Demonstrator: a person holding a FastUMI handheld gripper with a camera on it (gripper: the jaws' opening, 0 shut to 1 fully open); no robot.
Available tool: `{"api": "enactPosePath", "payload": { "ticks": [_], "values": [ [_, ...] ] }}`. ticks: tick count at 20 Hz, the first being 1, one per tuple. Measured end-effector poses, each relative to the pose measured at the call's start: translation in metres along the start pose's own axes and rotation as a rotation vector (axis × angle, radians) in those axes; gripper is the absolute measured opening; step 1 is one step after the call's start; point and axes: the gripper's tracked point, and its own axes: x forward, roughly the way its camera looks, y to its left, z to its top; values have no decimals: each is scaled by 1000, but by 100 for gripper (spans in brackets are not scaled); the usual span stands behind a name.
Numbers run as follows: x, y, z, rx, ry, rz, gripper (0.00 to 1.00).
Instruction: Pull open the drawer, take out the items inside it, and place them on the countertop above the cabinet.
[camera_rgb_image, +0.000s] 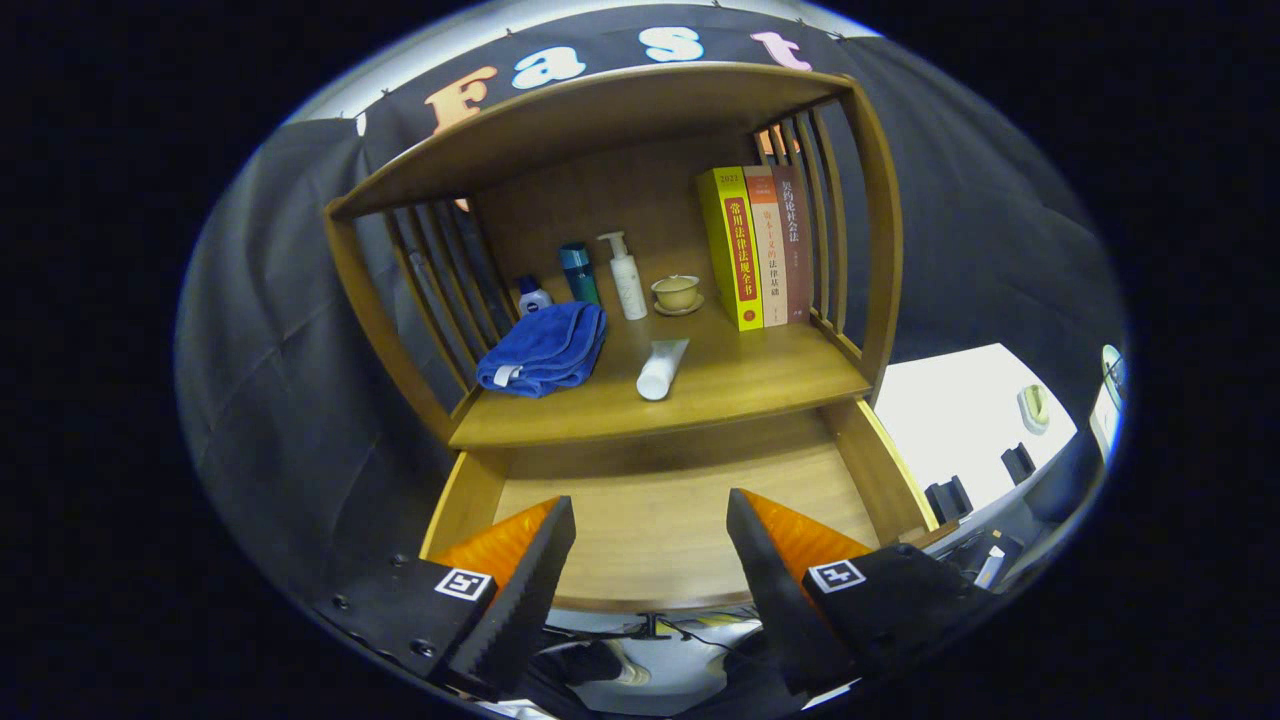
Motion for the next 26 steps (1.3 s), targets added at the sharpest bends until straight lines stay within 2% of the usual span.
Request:
{"api": "enactPosePath", "payload": {
  "ticks": [3,9,15,19,26],
  "values": [
    [-9,-7,-19,12,-67,-19,99],
    [-15,-27,-53,-93,-189,-114,98],
    [-4,-25,-98,-110,-236,-107,98],
    [17,-29,-124,-109,-218,-117,99],
    [36,-26,-135,-151,-223,-127,98]
  ]
}}
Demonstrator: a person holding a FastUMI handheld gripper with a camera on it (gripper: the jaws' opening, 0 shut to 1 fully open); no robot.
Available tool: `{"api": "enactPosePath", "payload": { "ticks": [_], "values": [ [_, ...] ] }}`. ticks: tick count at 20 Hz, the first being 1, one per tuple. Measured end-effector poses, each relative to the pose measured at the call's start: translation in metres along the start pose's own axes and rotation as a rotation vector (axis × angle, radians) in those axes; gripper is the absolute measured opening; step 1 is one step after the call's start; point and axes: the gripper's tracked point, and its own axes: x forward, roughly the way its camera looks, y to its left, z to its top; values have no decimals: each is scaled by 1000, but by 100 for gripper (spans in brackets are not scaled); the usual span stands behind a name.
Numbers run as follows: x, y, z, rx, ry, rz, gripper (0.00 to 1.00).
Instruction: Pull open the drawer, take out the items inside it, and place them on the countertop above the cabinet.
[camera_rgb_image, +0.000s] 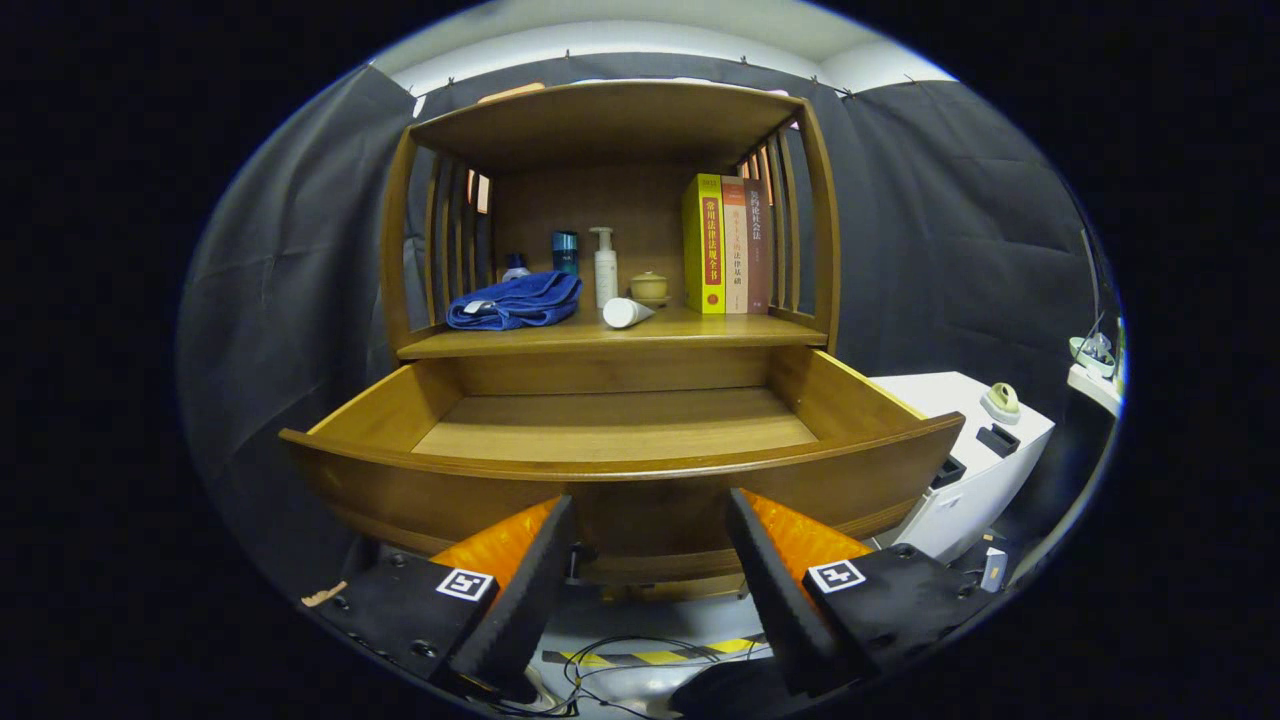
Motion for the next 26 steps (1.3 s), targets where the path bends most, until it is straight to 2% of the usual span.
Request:
{"api": "enactPosePath", "payload": {
  "ticks": [14,26],
  "values": [
    [12,10,3,2,-2,-9,98],
    [74,6,38,-35,-15,-12,98]
  ]
}}
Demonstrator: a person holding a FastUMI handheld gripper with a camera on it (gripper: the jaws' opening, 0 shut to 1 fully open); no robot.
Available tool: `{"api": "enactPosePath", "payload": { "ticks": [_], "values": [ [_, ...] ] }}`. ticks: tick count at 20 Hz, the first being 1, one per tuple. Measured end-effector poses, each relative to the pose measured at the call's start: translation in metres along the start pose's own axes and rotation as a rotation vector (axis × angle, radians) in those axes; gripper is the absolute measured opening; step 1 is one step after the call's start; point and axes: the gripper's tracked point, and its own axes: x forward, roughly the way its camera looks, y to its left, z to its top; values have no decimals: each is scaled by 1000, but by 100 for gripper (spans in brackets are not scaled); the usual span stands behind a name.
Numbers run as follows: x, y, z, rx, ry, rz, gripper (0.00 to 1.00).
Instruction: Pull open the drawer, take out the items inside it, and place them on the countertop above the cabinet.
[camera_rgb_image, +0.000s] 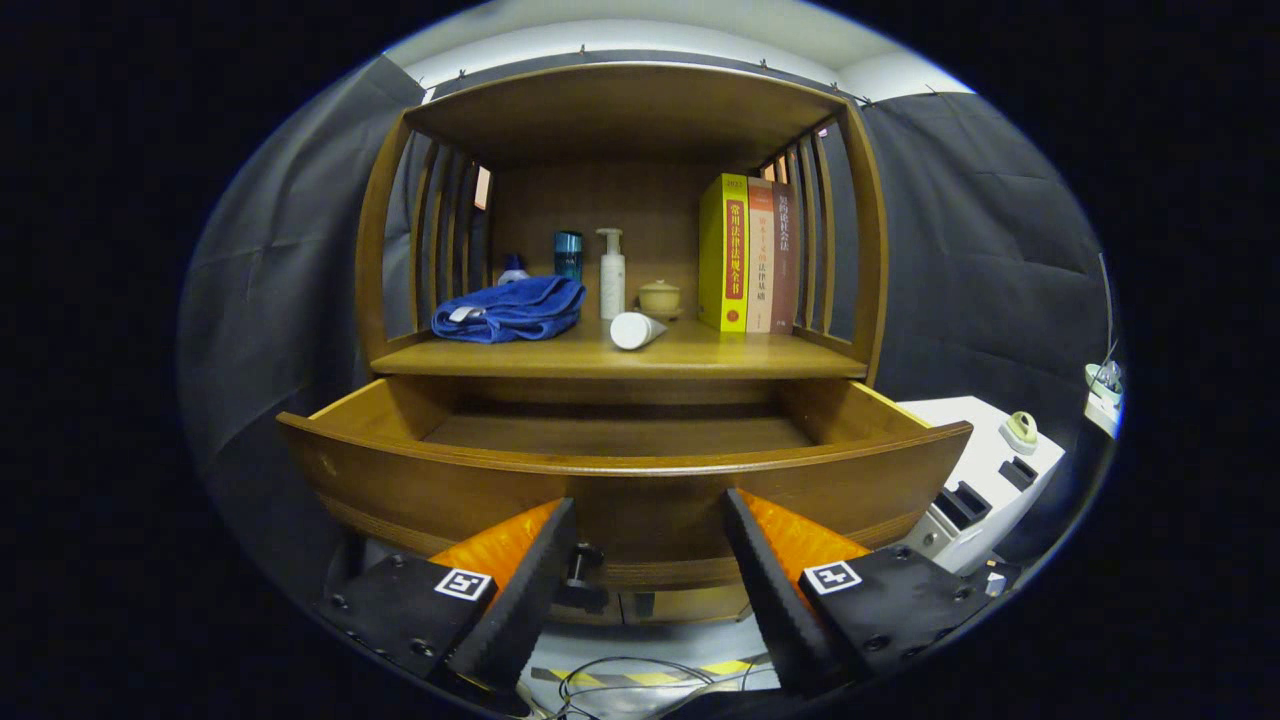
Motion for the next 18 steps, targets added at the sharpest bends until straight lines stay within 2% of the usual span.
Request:
{"api": "enactPosePath", "payload": {
  "ticks": [10,18],
  "values": [
    [78,5,25,-20,7,-37,97],
    [111,6,36,-26,3,-52,97]
  ]
}}
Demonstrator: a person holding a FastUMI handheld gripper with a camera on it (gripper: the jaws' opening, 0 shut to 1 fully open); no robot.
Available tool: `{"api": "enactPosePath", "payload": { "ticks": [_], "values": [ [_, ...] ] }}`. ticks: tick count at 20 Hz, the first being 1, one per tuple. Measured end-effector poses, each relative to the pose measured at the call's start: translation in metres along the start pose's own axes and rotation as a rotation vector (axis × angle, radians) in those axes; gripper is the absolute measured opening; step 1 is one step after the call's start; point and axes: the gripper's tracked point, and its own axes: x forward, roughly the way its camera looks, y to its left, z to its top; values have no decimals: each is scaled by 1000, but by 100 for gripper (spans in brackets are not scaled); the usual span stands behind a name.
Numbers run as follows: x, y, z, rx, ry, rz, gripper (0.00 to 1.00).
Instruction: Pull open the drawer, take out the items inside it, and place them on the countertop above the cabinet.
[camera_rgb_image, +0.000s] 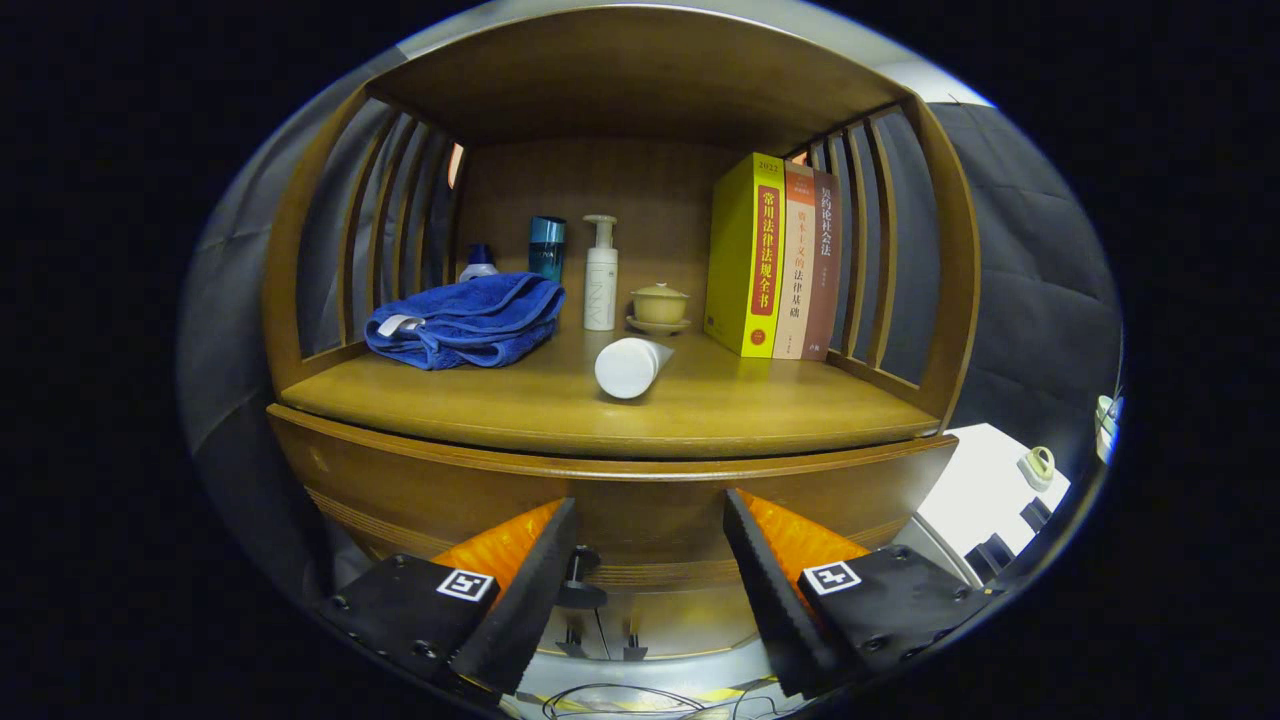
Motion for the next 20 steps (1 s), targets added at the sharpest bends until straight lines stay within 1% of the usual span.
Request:
{"api": "enactPosePath", "payload": {
  "ticks": [7,12,15,20],
  "values": [
    [2,0,-1,10,5,3,95],
    [-9,2,15,26,-6,18,96],
    [-17,-1,31,23,-1,24,96],
    [-39,-11,89,42,-73,36,96]
  ]
}}
